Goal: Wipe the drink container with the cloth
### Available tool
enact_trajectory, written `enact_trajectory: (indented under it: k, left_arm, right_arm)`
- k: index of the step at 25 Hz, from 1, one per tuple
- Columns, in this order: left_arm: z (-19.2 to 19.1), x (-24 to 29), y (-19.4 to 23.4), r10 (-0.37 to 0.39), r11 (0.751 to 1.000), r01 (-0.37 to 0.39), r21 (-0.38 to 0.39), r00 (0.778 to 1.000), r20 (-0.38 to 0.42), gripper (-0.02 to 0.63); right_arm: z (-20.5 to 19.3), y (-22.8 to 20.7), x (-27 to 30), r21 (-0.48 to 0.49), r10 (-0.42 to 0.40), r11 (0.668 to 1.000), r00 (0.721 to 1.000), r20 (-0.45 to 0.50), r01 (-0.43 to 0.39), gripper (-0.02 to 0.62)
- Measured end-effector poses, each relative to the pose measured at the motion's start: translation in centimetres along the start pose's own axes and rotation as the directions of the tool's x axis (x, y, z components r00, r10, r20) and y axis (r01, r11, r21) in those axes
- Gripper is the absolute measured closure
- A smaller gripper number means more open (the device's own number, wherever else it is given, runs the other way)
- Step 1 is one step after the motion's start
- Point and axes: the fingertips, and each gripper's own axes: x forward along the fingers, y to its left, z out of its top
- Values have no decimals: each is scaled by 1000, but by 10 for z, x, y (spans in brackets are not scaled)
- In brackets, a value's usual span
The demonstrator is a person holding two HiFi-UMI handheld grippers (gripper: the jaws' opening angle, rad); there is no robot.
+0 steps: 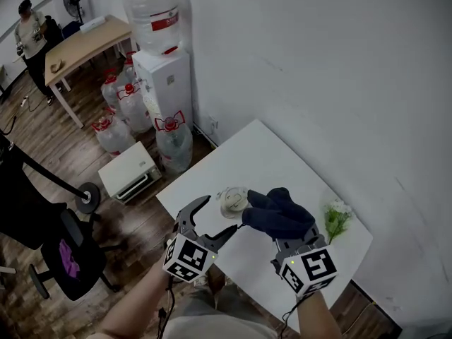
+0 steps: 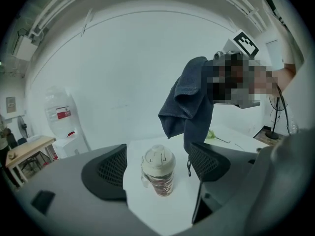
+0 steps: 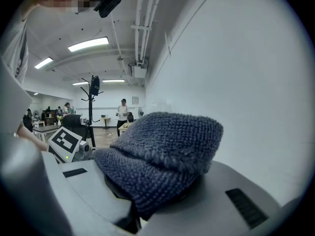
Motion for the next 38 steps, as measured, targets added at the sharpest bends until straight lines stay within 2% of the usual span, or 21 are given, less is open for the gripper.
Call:
enact_trajectory:
  k: [7, 15, 21, 25, 30, 35, 37, 38]
  left_arm:
    - [-28, 43, 0, -33, 999, 34, 20, 998, -51, 202]
    - [-44, 79, 5, -84, 996, 85, 22, 994, -63, 190]
    - [-55, 95, -1, -141, 990, 139, -27, 988, -69, 189]
    - [-61, 99, -2, -156, 988, 155, -23, 985, -77, 190]
    - [-60, 99, -2, -150, 989, 149, -20, 986, -70, 190]
    - [-61, 98, -1, -148, 989, 147, -17, 986, -79, 190]
    - [-62, 97, -1, -149, 989, 148, -18, 985, -85, 190]
    - [-62, 96, -1, -150, 989, 149, -19, 985, -86, 190]
  right_arm:
    - [-19, -20, 32, 23, 27, 999, 999, -28, -26, 548]
    - [-47, -26, 75, 30, 90, 996, 992, -85, -88, 548]
    - [-76, -23, 104, 41, 129, 992, 978, -166, -123, 548]
    - [-94, -15, 119, 40, 166, 986, 963, -213, -161, 548]
    - [-119, 10, 132, 29, 240, 970, 923, -302, -243, 548]
    - [-131, 36, 137, -50, 284, 943, 873, -398, -330, 549]
    - [-133, 44, 134, -30, 334, 923, 840, -427, -383, 549]
    - [-135, 49, 130, -6, 375, 907, 813, -446, -421, 551]
